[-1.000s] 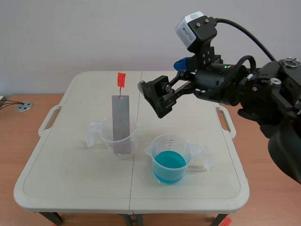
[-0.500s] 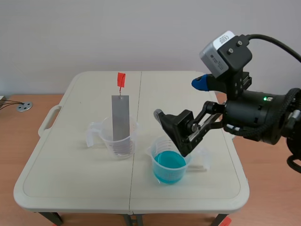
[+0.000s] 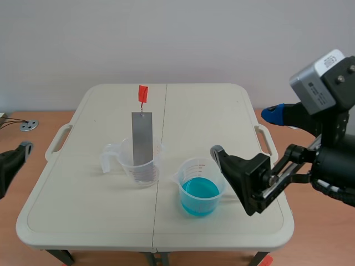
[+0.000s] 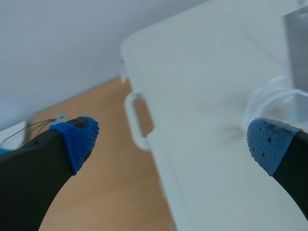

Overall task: Hold the metal plate by the orange handle, dip it into the blue solution, take it out and point at it, then put the plate back in the beaker on the left.
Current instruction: 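Return to the home posture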

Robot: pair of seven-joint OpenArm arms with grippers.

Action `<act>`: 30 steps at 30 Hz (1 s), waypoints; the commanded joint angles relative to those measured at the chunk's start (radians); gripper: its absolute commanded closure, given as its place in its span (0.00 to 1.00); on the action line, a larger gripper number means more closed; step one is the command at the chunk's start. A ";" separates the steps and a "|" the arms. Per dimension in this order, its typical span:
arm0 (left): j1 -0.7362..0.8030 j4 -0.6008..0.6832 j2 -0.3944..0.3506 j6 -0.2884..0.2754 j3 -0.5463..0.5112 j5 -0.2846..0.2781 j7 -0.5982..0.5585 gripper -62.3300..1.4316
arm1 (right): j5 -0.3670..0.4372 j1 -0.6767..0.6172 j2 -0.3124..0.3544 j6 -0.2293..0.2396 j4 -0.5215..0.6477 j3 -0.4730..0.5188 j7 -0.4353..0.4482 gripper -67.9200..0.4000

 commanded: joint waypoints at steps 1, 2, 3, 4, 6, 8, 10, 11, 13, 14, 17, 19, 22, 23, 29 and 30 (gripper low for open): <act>0.008 0.014 -0.011 -0.002 0.035 -0.011 -0.040 0.00 | 0.010 -0.023 0.006 0.000 0.032 0.021 0.023 0.02; 0.008 0.016 -0.011 -0.002 0.059 -0.010 -0.054 0.00 | 0.010 -0.043 0.006 0.000 0.040 0.031 0.031 0.02; 0.008 0.016 -0.011 -0.002 0.080 -0.010 -0.062 0.00 | 0.010 -0.063 0.006 0.000 0.047 0.041 0.039 0.02; 0.008 0.016 -0.011 -0.002 0.100 -0.010 -0.066 0.00 | 0.010 -0.083 0.006 0.000 0.054 0.051 0.050 0.02; 0.002 0.016 -0.014 -0.002 0.138 -0.010 -0.082 0.00 | 0.003 -0.125 0.006 0.000 0.065 0.069 0.073 0.02; -0.007 0.016 -0.017 -0.002 0.171 -0.006 -0.083 0.00 | -0.005 -0.164 0.006 -0.001 0.074 0.086 0.101 0.02; -0.021 0.016 -0.017 -0.002 0.193 0.000 -0.082 0.00 | -0.021 -0.191 0.006 0.000 0.079 0.100 0.123 0.02; -0.025 0.016 -0.017 -0.002 0.202 0.002 -0.083 0.00 | -0.023 -0.196 0.006 0.000 0.079 0.105 0.130 0.02; -0.037 0.016 -0.016 -0.002 0.215 0.002 -0.083 0.00 | -0.025 -0.195 0.006 0.000 0.079 0.109 0.125 0.02; -0.040 0.016 -0.017 -0.002 0.219 0.002 -0.083 0.00 | -0.032 -0.195 0.005 0.000 0.079 0.112 0.125 0.02; -0.042 0.016 -0.016 -0.002 0.219 0.002 -0.084 0.00 | -0.042 -0.195 0.005 0.000 0.079 0.113 0.125 0.02; -0.042 0.016 -0.016 -0.002 0.219 0.002 -0.084 0.00 | -0.042 -0.195 0.005 0.001 0.079 0.112 0.125 0.02; -0.043 0.016 -0.016 -0.002 0.219 0.002 -0.084 0.00 | -0.042 -0.195 0.005 0.004 0.079 0.112 0.124 0.02; -0.043 0.016 -0.016 -0.002 0.219 0.002 -0.084 0.00 | -0.042 -0.195 0.005 0.004 0.079 0.112 0.121 0.02; -0.042 0.016 -0.016 -0.002 0.219 0.002 -0.084 0.00 | -0.042 -0.195 0.005 0.004 0.079 0.112 0.117 0.02; -0.042 0.016 -0.016 -0.002 0.219 0.002 -0.084 0.00 | -0.042 -0.195 0.005 0.004 0.079 0.112 0.117 0.02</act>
